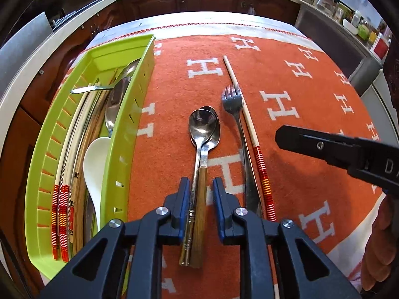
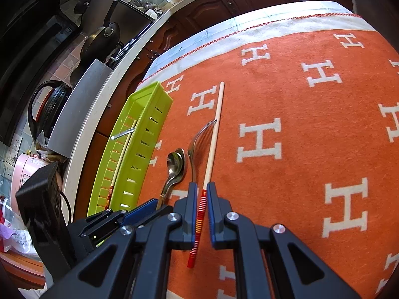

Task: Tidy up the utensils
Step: 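Grasp the wooden-handled spoon by its handle with the left tool, then grasp the metal fork with the right tool while the left tool holds the spoon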

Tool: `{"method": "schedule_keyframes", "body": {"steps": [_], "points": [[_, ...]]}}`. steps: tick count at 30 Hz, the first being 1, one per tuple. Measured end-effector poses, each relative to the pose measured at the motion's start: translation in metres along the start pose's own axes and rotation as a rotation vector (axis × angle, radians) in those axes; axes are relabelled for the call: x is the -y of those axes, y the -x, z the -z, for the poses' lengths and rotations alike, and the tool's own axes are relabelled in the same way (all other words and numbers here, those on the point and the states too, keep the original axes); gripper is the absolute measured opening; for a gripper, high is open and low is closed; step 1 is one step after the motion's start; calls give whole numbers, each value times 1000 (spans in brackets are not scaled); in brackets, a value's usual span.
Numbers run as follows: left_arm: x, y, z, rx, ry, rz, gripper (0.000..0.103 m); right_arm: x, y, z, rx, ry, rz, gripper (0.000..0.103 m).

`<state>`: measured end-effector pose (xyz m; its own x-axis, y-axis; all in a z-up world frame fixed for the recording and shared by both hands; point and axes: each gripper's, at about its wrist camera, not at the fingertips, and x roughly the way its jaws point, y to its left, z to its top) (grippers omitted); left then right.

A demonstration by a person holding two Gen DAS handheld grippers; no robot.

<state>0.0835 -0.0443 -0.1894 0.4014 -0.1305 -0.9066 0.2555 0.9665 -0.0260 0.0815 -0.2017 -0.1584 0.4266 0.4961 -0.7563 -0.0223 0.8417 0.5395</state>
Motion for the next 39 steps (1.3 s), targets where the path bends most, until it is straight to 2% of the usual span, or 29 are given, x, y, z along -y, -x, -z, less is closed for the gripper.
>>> {"method": "schedule_keyframes", "body": {"steps": [2, 8, 14, 20, 22, 24, 31, 39], "points": [[-7, 6, -1, 18, 40, 48, 5, -1, 0, 1, 0, 7, -2, 9], [-15, 34, -4, 108, 59, 70, 5, -7, -3, 0, -2, 25, -10, 9], [-25, 50, -4, 145, 95, 97, 5, -15, -18, -5, -22, 50, -9, 9], [-29, 54, -1, 168, 99, 115, 5, -21, -34, -12, -31, 78, 33, 9], [-27, 50, 0, 147, 84, 111, 5, -21, -39, -14, -41, 85, 50, 9], [-26, 38, 3, 86, 70, 128, 5, -22, -43, -14, -50, 88, 53, 9], [-28, 15, 10, -29, 94, 166, 5, -23, -48, -15, -52, 105, 57, 9], [-20, 13, 4, -50, 57, 143, 5, -20, -48, -18, -70, 91, 37, 9]]}}
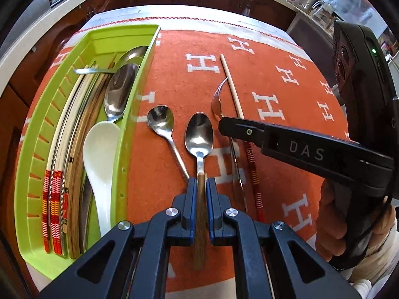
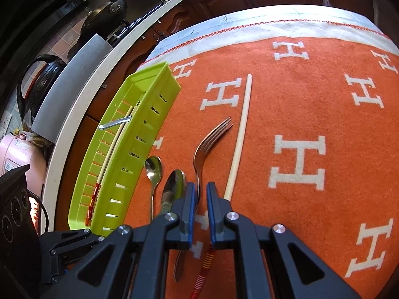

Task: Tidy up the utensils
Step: 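Grasp the metal fork with the right tool while the left tool holds the spoon, then carry the spoon and fork over the green tray and open both tools to release them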

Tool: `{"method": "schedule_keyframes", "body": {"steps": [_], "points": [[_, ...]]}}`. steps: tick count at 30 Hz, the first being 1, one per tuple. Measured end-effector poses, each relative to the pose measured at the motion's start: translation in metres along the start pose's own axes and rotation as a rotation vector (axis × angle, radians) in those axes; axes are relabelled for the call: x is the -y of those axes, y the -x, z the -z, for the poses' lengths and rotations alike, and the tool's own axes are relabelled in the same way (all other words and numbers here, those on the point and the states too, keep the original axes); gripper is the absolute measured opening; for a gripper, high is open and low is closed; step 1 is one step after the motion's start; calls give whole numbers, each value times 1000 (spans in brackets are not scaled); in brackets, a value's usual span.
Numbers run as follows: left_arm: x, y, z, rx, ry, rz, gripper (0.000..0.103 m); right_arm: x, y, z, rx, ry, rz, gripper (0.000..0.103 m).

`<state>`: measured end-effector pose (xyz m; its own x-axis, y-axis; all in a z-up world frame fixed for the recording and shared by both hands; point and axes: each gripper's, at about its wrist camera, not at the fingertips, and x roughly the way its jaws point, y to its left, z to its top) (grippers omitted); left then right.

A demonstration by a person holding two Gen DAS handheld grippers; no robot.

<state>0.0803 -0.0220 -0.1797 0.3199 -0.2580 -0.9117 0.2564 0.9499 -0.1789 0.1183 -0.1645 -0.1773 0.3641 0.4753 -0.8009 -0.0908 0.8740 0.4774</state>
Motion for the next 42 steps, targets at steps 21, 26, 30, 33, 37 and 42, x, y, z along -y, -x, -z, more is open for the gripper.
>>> {"method": "schedule_keyframes", "body": {"steps": [21, 26, 30, 33, 37, 42], "points": [[11, -14, -16, 39, -40, -70, 4, 6, 4, -5, 18, -3, -25, 3], [9, 20, -16, 108, -43, -66, 4, 4, 18, -4, 43, -7, -40, 3], [10, 48, -15, 156, -56, -66, 4, -4, 31, -5, 68, 12, -62, 3], [6, 67, -13, 189, -49, -68, 4, -17, 43, -5, 88, 41, -96, 2], [-9, 96, -9, 231, -24, -72, 4, -39, 57, -6, 102, 80, -145, 2], [-29, 129, -11, 287, -11, -98, 4, -67, 64, -9, 111, 115, -198, 2]]}}
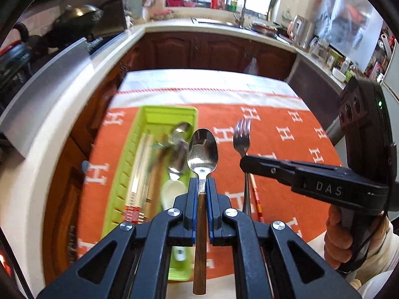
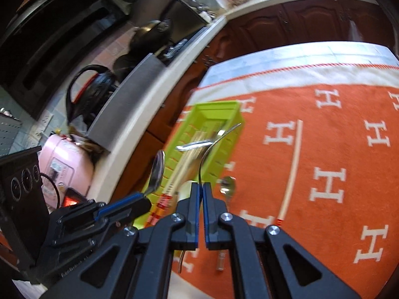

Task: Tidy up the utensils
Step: 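Carry the spoon and fork over the green tray and open both tools to release them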

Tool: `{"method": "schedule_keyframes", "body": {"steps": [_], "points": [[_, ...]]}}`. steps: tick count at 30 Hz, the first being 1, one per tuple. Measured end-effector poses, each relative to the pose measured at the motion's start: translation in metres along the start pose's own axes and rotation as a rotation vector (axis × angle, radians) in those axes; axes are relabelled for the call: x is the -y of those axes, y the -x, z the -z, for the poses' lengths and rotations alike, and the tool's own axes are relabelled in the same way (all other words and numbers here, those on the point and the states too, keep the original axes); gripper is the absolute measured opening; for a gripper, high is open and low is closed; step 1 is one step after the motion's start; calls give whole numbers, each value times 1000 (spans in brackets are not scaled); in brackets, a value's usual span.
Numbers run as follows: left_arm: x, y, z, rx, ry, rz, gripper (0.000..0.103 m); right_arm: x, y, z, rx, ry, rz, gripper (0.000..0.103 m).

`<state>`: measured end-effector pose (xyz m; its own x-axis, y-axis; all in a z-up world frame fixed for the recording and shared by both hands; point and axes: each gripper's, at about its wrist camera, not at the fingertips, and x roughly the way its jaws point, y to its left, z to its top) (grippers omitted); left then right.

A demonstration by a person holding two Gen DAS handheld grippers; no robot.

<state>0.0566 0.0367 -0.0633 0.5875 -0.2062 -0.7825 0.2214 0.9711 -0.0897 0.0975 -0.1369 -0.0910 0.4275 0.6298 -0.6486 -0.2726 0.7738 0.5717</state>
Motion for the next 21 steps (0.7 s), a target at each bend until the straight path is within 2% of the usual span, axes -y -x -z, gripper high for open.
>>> {"method": "schedule_keyframes", "body": {"steps": [4, 8, 14, 21], "points": [[-26, 16, -4, 31, 22, -44, 4, -22, -15, -6, -18, 24, -23, 2], [-50, 11, -7, 17, 64, -69, 4, -41, -34, -9, -31, 53, -35, 2], [-76, -26, 2, -57, 131, -77, 4, -49, -64, -8, -76, 63, 10, 2], [-79, -60, 12, -108, 134, -90, 4, -47, -91, -2, -144, 54, 44, 3]]}}
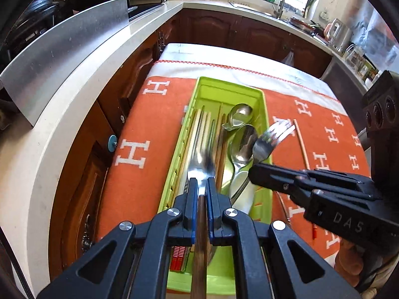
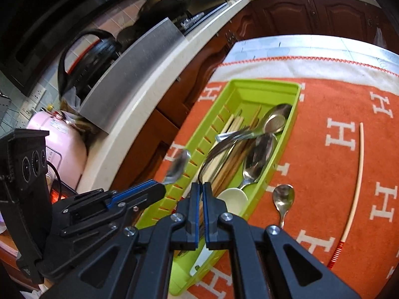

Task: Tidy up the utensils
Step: 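Carry the spoon and fork over the green tray and open both tools to release them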

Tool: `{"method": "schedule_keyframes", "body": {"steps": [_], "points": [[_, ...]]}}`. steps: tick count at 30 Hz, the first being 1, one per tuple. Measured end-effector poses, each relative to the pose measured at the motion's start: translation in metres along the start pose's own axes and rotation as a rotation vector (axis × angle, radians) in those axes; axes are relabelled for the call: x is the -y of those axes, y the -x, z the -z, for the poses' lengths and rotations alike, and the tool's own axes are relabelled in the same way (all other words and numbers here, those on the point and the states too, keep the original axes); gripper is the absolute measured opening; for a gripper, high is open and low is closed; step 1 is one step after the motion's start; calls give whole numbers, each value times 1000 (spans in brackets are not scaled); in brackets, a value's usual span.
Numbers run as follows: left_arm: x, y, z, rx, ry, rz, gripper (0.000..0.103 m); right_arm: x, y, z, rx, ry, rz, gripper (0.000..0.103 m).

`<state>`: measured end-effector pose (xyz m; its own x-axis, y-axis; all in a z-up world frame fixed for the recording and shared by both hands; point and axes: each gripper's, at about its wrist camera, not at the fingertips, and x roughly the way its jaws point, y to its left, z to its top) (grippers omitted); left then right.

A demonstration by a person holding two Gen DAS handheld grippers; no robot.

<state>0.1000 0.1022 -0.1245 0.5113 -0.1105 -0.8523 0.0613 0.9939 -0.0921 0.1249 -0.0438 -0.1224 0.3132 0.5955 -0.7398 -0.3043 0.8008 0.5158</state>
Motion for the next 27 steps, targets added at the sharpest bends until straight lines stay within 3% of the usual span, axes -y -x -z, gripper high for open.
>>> {"method": "schedule_keyframes", "body": {"steps": [4, 7, 12, 16, 22, 27], "points": [[-1, 0, -2, 13, 9, -2, 19, 0, -11, 2, -53, -23, -2, 7], [1, 6, -2, 33, -3, -17, 23, -3, -11, 7, -52, -11, 1, 7], [3, 13, 2, 37, -4, -19, 24, -9, 0, 14, -31, 27, 24, 7], [6, 15, 7, 34, -7, -36, 43, -10, 13, 20, -5, 47, 54, 7], [17, 23, 12, 48, -42, -46, 45, -3, 37, 30, 39, 48, 107, 7], [25, 31, 17, 62, -62, -67, 56, 12, 58, 42, 70, 26, 160, 7]]}}
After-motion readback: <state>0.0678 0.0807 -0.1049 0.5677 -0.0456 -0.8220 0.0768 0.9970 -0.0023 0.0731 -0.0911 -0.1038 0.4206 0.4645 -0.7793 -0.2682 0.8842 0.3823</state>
